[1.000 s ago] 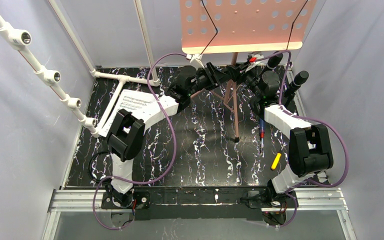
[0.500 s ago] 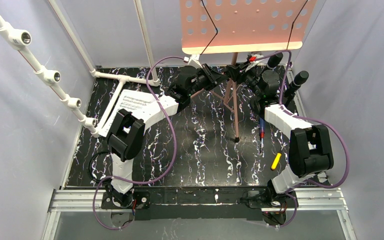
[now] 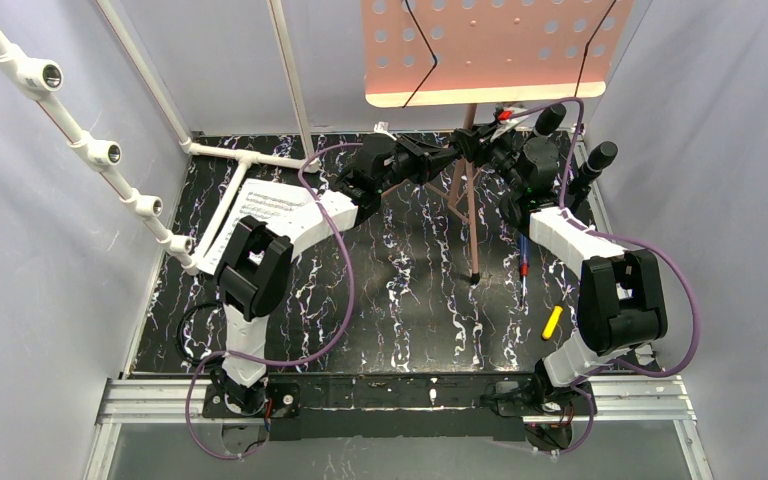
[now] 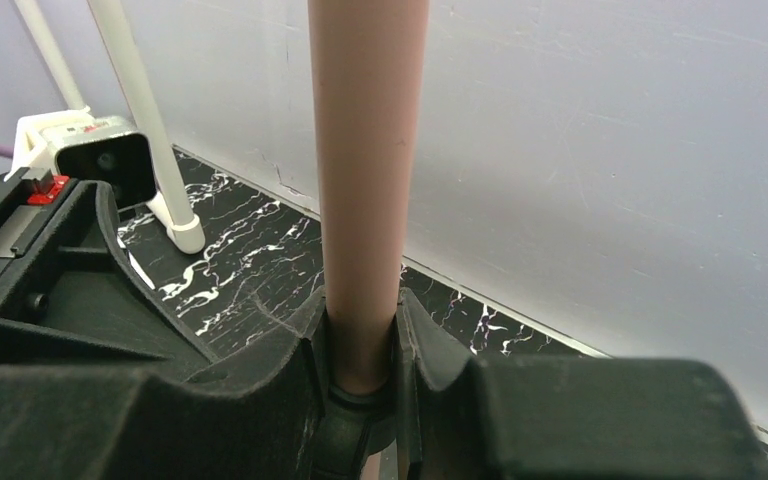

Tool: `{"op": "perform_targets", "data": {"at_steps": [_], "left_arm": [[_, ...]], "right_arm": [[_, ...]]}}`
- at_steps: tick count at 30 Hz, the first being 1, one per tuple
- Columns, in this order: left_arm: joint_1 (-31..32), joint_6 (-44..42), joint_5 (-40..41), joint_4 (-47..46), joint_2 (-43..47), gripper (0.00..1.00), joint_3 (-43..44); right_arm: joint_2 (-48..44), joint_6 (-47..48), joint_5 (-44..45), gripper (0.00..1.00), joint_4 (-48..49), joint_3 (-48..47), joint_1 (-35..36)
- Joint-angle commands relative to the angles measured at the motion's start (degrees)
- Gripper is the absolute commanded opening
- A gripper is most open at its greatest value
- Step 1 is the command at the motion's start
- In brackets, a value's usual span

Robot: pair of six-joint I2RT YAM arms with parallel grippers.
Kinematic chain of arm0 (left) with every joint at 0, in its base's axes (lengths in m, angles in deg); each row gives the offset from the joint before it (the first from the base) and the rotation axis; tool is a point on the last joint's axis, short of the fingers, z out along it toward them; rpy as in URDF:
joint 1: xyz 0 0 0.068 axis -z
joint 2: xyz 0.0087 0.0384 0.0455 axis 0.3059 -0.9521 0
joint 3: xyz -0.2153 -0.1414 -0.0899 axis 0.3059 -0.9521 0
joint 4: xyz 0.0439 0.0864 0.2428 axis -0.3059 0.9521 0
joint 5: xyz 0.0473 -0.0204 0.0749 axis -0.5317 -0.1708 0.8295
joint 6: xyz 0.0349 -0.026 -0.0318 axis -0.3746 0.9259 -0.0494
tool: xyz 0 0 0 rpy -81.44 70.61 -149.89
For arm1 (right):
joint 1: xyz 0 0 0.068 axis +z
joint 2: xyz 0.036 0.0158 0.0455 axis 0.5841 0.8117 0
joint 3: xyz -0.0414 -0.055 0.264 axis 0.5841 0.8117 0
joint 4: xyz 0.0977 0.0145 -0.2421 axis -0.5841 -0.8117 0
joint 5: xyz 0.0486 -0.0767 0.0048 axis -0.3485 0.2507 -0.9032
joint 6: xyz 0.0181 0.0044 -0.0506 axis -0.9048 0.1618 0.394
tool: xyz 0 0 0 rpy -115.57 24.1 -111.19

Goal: Pack up the instrument practice props

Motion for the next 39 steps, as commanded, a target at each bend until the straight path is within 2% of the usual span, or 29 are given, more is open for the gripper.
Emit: {"op": "perform_targets", "data": {"at_steps": [1, 6, 10, 14, 22, 29, 34, 37, 39], "left_arm": [[0.53, 10.22, 1.15, -9.90, 1.30, 0.16, 3.44], [0.11, 7.15, 0.57, -9.98, 4.59, 0.42, 0.67], [-0.31, 0.29, 0.12, -9.90, 9.08, 0.50, -5.11], [-0.34, -15.13, -0.91, -8.05, 14.54, 0.53, -10.96], [0.97, -60.39, -2.58, -0.88, 23.47, 0.61, -16.71], [4.39, -100.09, 0.13, -3.56, 23.11, 0.64, -20.08], [4.58, -113.89, -1.00, -16.49, 18.14, 0.67, -21.84], [4.58, -117.01, -0.31, -22.98, 14.06, 0.69, -20.16], [4.57, -118.44, -1.11, -23.63, 12.10, 0.69, -18.06]], "right_arm": [[1.93, 3.18, -3.97, 0.01, -10.55, 0.31, 1.47], [1.95, 3.61, -3.97, 0.01, -11.39, -0.14, 1.39], [1.95, 3.80, -3.91, 0.01, -11.65, -0.37, 1.40], [2.14, 4.04, -4.12, 0.01, -11.97, -0.70, 1.40], [2.05, 4.77, -4.51, 0.01, -13.23, -1.26, 1.46], [1.83, 4.99, -4.62, 0.01, -13.55, -1.27, 1.42], [2.18, 5.03, -5.15, 0.01, -13.78, -1.62, 1.46], [2.22, 5.19, -5.28, 0.01, -14.14, -1.60, 1.47], [2.12, 5.42, -5.25, 0.01, -14.34, -1.46, 1.52]]}}
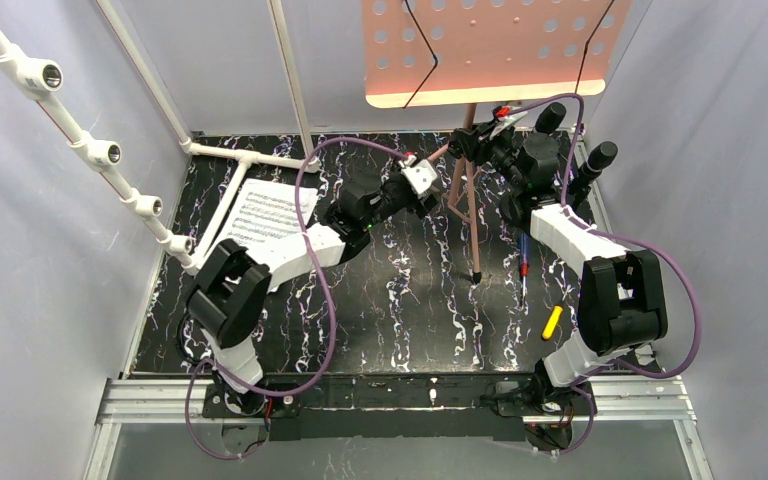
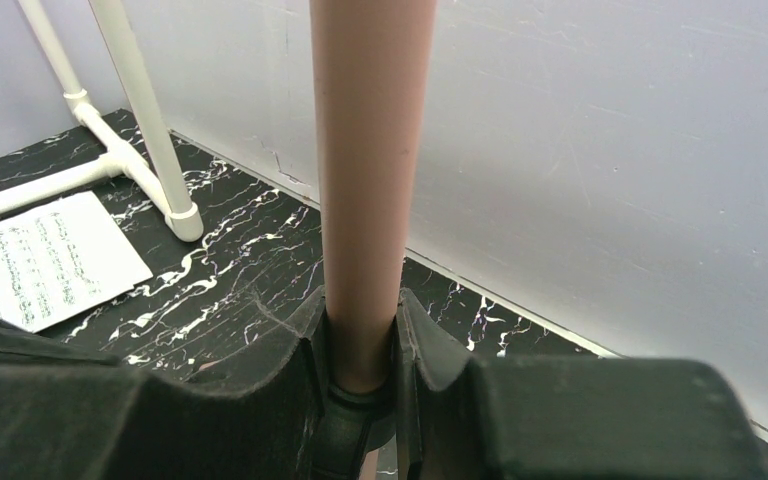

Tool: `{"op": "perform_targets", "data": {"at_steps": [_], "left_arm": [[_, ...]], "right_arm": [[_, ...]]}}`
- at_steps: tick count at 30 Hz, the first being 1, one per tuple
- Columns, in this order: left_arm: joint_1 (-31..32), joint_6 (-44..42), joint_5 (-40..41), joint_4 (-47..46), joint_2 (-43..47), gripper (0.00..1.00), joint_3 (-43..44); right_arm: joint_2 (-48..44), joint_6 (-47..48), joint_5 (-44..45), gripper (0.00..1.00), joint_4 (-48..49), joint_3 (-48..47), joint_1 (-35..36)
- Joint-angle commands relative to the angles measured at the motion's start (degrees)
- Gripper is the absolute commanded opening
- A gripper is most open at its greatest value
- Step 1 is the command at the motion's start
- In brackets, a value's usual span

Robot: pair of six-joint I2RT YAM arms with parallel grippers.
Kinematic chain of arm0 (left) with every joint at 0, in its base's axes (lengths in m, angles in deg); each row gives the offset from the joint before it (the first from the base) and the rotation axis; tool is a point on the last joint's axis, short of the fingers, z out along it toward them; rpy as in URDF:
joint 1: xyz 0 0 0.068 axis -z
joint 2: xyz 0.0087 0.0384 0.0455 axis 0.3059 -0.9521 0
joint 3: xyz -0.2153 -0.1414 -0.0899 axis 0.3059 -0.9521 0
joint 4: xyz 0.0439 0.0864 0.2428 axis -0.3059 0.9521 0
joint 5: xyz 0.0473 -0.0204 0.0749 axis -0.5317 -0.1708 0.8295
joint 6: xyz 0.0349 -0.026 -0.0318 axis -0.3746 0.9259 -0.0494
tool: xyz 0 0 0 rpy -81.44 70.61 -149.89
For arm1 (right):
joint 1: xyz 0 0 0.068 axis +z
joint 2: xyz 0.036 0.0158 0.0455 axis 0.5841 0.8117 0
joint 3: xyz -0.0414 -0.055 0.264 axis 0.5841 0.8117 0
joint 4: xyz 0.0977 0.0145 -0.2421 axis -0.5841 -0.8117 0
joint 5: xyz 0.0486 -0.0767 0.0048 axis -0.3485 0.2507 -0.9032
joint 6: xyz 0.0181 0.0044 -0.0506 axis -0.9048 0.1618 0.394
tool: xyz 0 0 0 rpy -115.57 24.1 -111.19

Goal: Pack up the instrument practice props

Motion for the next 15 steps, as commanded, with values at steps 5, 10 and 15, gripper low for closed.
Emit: {"op": "perform_targets", "data": {"at_steps": [5, 10, 15], "left_arm": [[-0.30, -13.22, -1.74, -12.28, -7.05, 0.70, 7.33], [-0.46, -15.26, -2.33, -12.63, -9.61, 0.69, 11.20], [-0.73, -16.16, -3.98, -11.40, -11.36, 0.65, 13.61]], "right_arm": [[1.92, 4.25, -5.38, 0.01, -10.30, 0.79, 1.53], [2.02, 4.55, -5.65, 0.01, -10.79, 0.84, 1.60], [2.03, 4.69, -5.78, 0.01, -11.23, 0.76, 1.80]]}}
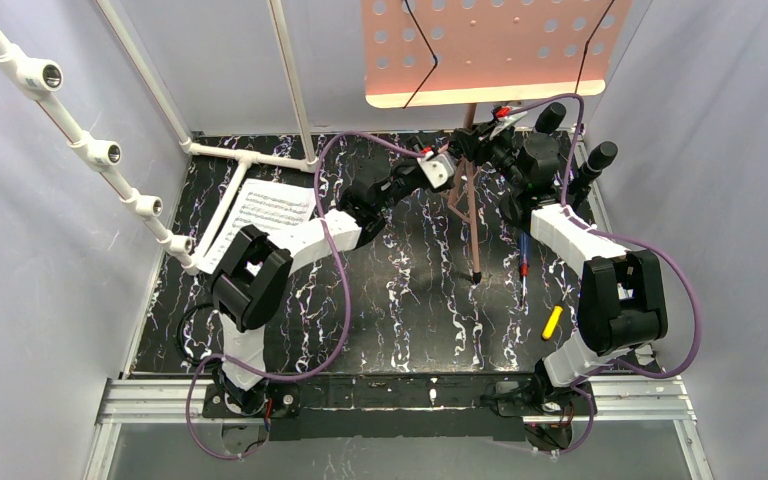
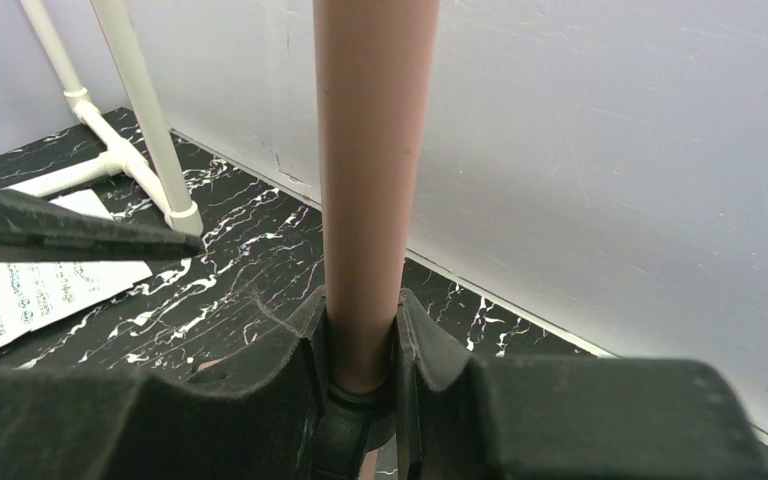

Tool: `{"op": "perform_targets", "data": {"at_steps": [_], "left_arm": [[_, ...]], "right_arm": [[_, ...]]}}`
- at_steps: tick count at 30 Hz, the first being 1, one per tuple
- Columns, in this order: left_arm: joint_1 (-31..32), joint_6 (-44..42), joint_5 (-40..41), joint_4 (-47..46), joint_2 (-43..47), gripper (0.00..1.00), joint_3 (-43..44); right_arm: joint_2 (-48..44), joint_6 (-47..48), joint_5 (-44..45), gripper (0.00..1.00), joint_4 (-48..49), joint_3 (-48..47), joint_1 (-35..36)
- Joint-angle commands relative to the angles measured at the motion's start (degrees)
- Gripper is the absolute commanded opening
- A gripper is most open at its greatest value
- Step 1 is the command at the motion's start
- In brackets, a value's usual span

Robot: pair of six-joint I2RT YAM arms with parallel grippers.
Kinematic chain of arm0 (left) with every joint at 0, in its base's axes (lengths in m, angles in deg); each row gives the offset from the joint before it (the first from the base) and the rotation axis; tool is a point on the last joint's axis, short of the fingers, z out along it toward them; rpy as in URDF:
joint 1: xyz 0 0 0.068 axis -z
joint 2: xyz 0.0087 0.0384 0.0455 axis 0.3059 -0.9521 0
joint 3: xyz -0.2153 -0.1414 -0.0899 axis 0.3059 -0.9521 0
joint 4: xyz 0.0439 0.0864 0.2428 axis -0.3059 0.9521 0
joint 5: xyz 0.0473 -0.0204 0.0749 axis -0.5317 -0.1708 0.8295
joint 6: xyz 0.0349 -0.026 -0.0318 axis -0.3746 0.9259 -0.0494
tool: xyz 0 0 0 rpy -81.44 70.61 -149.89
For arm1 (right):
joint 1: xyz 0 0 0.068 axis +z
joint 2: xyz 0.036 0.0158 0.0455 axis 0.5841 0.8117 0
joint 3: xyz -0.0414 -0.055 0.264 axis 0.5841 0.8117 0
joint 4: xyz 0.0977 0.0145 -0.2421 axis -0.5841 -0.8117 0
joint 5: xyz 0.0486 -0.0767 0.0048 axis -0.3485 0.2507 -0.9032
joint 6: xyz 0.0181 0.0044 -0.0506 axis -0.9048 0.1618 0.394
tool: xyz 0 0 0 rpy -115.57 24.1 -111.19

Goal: Pack up the instrument practice props

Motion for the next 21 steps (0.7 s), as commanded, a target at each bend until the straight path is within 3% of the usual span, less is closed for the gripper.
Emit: {"op": "perform_targets", "data": {"at_steps": [1, 14, 21], "left_arm": [[-0.38, -2.63, -2.17, -1.87, -0.95, 0.65, 3.08], [-0.40, -7.43, -4.51, 2.51, -2.86, 0.53, 3.55], [-0.22, -7.68, -2.10, 2.51, -4.04, 0.36, 5.01]], "right_arm": [[2.01, 4.30, -5.54, 0.01, -11.18, 0.72, 1.88], [2.14, 4.61, -5.58, 0.01, -11.84, 0.37, 2.12], [2.45, 4.33, -5.77, 0.01, -11.83, 0.25, 2.43]]}}
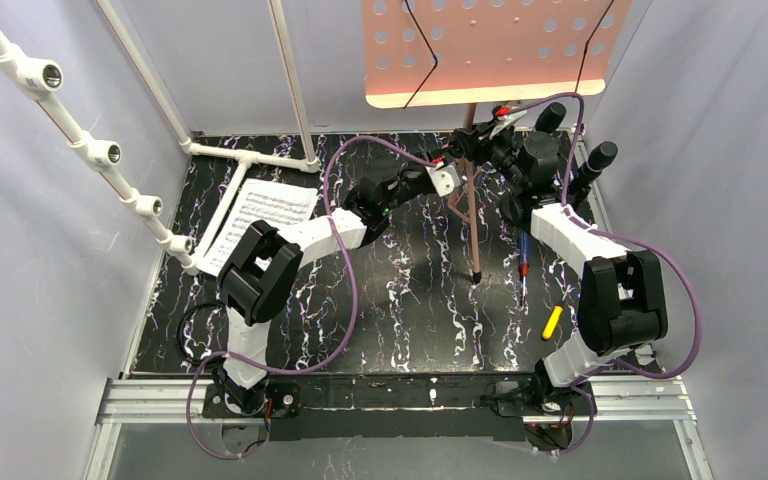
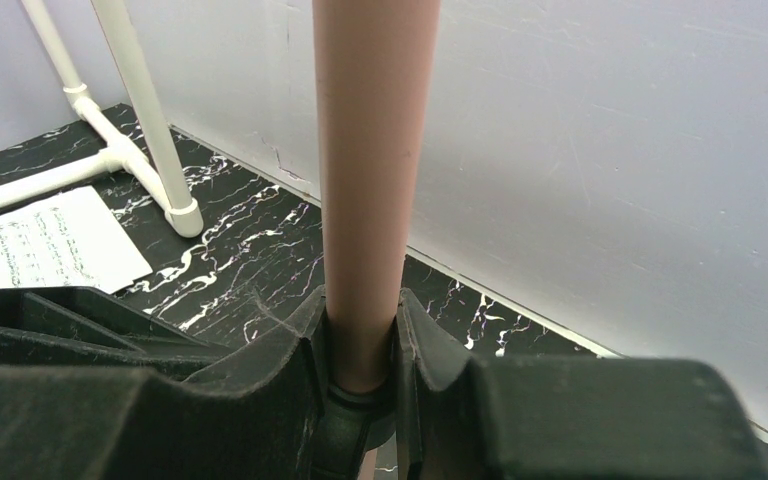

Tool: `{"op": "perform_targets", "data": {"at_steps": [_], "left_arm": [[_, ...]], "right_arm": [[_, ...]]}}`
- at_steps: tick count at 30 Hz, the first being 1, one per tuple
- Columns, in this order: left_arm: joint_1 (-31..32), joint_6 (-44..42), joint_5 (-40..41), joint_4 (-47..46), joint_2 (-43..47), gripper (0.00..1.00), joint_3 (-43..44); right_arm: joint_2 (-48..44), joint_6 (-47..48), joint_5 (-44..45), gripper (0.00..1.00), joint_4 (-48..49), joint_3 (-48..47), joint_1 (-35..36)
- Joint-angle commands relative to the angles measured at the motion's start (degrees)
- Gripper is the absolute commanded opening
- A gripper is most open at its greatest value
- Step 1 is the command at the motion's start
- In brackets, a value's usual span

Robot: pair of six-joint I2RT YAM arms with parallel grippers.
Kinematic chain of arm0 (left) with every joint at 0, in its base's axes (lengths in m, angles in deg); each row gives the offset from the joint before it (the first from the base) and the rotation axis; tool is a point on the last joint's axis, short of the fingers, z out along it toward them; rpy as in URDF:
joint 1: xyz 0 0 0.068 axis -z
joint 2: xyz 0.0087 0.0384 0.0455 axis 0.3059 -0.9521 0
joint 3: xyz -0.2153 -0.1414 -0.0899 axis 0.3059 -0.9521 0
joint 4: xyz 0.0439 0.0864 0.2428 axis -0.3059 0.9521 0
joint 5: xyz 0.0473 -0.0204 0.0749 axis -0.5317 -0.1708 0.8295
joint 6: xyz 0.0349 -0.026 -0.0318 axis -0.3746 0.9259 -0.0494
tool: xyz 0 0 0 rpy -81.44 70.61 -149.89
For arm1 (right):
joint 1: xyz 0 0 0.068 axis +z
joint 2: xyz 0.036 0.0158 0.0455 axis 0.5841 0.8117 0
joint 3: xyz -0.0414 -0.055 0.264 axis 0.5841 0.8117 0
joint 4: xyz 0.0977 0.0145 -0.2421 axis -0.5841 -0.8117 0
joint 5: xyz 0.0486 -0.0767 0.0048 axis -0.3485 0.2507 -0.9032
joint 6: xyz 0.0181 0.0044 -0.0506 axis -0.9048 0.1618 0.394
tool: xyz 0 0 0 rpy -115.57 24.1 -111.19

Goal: Pack up the instrument practice props

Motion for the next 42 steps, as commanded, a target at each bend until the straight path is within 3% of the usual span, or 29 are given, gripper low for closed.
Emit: {"op": "perform_targets", "data": {"at_steps": [1, 11, 15, 19, 34, 42], "left_arm": [[-0.04, -0.85, 1.52, -0.68, -0.34, 0.34, 2.97], [1.16, 2.23, 5.92, -0.68, -1.12, 0.25, 3.62], [1.28, 9.16, 9.31, -0.68, -0.57, 0.11, 3.10], [1.29, 23.45, 14.39, -0.49, 1.43, 0.00, 2.01], [1.11, 85.94, 22.00, 13.96, 6.72, 0.00, 1.68], [-0.12, 112.66, 22.34, 15.64, 6.06, 0.02, 1.81]], "right_arm": [[2.49, 4.10, -5.63, 0.01, -10.87, 0.65, 2.48], [2.43, 3.72, -5.56, 0.01, -10.90, 0.65, 2.78], [2.22, 3.22, -5.55, 0.01, -10.72, 0.77, 2.83], [2.20, 2.93, -5.45, 0.01, -10.60, 0.94, 2.96], [2.73, 1.70, -4.51, 0.01, -10.55, 0.86, 2.98], [3.00, 1.34, -4.39, 0.01, -10.65, 0.67, 3.05]]}}
